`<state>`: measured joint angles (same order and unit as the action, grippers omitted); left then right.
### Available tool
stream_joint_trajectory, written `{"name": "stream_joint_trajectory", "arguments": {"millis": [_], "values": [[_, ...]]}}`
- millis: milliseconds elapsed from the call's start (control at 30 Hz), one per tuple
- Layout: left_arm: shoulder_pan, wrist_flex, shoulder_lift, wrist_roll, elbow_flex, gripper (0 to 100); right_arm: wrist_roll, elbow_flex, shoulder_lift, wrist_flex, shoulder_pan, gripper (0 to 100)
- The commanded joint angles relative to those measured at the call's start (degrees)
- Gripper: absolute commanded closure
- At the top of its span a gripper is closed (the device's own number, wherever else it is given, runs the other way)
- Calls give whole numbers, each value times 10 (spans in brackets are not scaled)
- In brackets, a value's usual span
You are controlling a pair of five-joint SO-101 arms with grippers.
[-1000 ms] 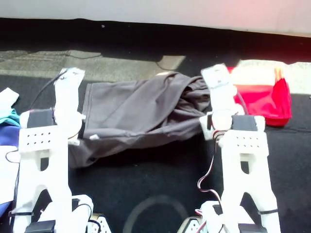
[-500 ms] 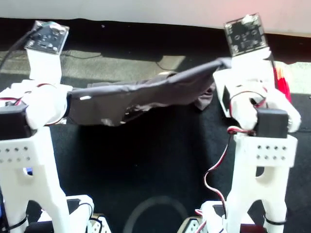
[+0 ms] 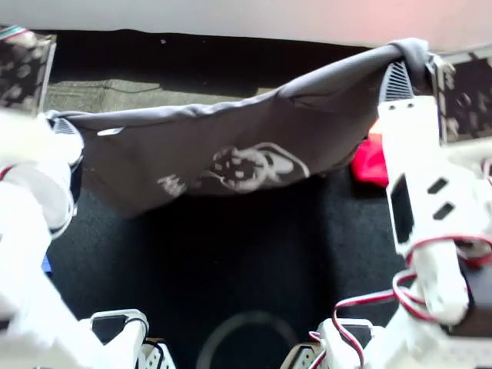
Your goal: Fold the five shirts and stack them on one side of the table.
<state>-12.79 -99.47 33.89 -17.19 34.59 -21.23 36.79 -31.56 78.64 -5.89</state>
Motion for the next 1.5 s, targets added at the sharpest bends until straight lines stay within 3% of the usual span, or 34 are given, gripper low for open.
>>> {"name": "stream_joint_trajectory", "arguments": {"millis": [0, 233, 633, 1000, 1133, 1267, 1467], "values": [[2, -3, 6, 5, 55, 992, 3, 58, -11, 12, 8, 993], [2, -6, 22, 5, 116, 992, 3, 154, -11, 53, 8, 993], [2, -3, 134, 4, 116, 992, 3, 347, -11, 139, 8, 993], [2, -2, 137, 3, 94, 992, -1, 356, -12, 137, 8, 993], [2, -2, 138, 2, 83, 992, -56, 357, -12, 137, 8, 993], [2, 23, 136, 2, 80, 992, -61, 357, -12, 142, 9, 993], [2, 43, 120, 5, 23, 992, -58, 357, -13, 141, 68, 993]]}}
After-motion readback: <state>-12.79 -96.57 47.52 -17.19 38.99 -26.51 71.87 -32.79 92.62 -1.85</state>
